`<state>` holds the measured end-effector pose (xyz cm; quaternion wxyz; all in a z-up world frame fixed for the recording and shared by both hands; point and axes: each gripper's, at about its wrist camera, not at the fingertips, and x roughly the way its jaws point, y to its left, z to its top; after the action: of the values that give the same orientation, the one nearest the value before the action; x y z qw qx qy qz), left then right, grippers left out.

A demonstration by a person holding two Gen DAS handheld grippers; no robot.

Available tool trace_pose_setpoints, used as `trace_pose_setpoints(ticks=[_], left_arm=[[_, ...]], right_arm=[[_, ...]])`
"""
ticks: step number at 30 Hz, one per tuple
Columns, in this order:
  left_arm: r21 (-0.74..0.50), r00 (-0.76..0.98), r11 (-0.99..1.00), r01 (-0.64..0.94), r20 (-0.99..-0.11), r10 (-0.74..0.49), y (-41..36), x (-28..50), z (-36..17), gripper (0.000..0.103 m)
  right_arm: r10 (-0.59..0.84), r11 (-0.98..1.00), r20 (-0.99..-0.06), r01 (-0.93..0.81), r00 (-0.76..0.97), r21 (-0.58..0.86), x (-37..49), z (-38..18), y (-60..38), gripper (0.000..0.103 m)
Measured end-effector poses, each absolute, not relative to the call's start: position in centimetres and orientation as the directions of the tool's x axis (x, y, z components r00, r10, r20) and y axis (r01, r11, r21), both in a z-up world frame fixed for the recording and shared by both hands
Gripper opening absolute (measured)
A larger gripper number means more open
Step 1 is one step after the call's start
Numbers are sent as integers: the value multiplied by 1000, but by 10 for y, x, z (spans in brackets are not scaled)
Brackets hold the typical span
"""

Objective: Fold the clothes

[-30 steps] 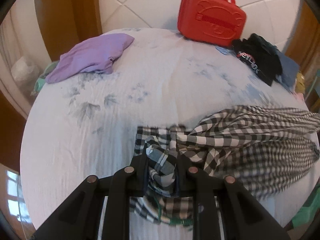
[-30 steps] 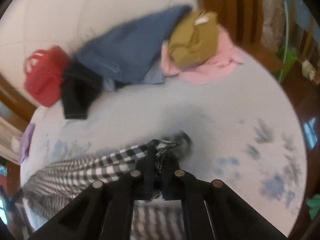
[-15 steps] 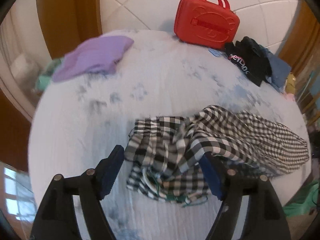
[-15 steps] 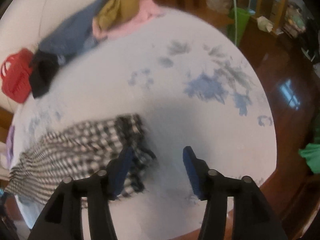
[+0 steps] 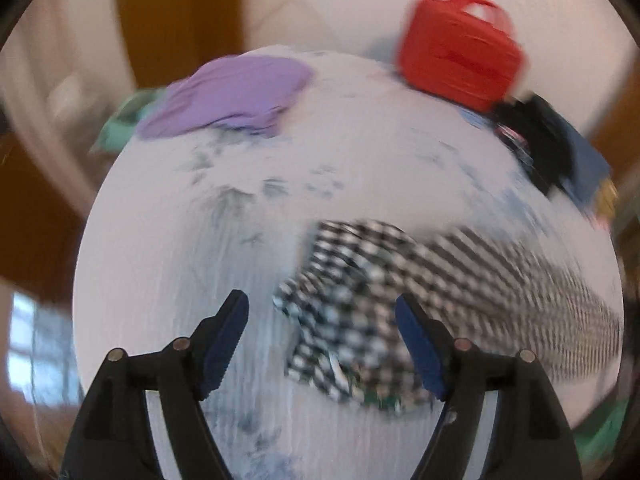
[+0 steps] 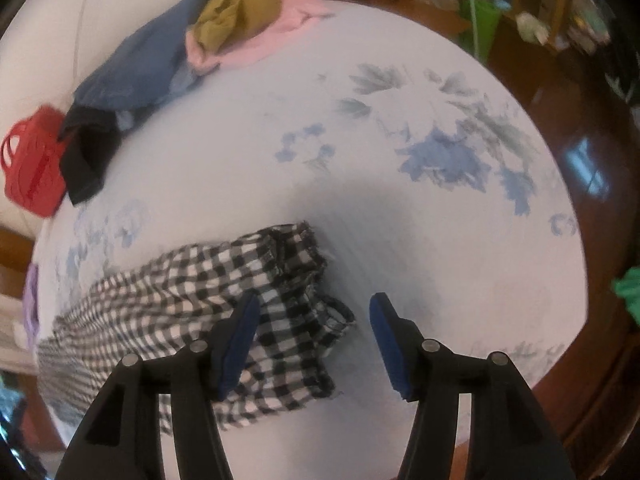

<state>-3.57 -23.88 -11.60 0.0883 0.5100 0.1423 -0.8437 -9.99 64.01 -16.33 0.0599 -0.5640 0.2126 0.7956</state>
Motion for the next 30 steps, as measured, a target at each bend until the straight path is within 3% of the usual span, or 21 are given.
trace_pose_setpoints(ticks=[6,10,12,14,15,16,17,18,19,22,26,30], left_arm=[[-111,-312,-940,322,-950,6,-222,-83,-176,76],[-86,-248,-933,351,-969,-3,-208,-82,-205,75],[-59,-233,-936,347,-972,-25,-201,-78,-214,64],[-14,-247,-950,313,-967,-68,-190,-72,-207,36],[-10,-255,-953,304,-964,-71,-186,-70,-203,29],[-8,-265,-955,297,-961,-75,-183,-68,-198,18],[-11,-280,-955,297,-957,-76,-182,-65,-191,13],[-16,-299,-954,298,-951,-77,-181,-63,-182,12],[-30,-326,-952,304,-942,-74,-181,-58,-169,11],[-80,-405,-952,296,-913,-49,-181,-38,-131,11],[-32,-378,-963,269,-923,-75,-175,-25,-143,11],[2,-222,-967,253,-973,-60,-173,-15,-205,19]], right_arm=[[-141,-871,-935,-409,-327,274,-100,-162,647,82],[-171,-847,-935,-439,-310,300,-92,-166,651,82],[-194,-836,-935,-449,-298,317,-88,-170,651,82],[-217,-838,-937,-440,-273,322,-88,-179,643,82],[-229,-843,-939,-430,-259,324,-88,-183,637,82],[-232,-854,-941,-412,-245,318,-90,-187,629,79],[-225,-869,-946,-391,-232,303,-93,-190,621,69],[-219,-884,-951,-369,-218,288,-96,-194,613,26],[-192,-906,-957,-336,-216,258,-100,-192,603,14],[-71,-961,-950,-235,-304,147,-106,-152,586,14],[-28,-972,-932,-208,-361,109,-107,-124,593,15],[33,-977,-979,-215,-203,12,-111,-171,600,40]])
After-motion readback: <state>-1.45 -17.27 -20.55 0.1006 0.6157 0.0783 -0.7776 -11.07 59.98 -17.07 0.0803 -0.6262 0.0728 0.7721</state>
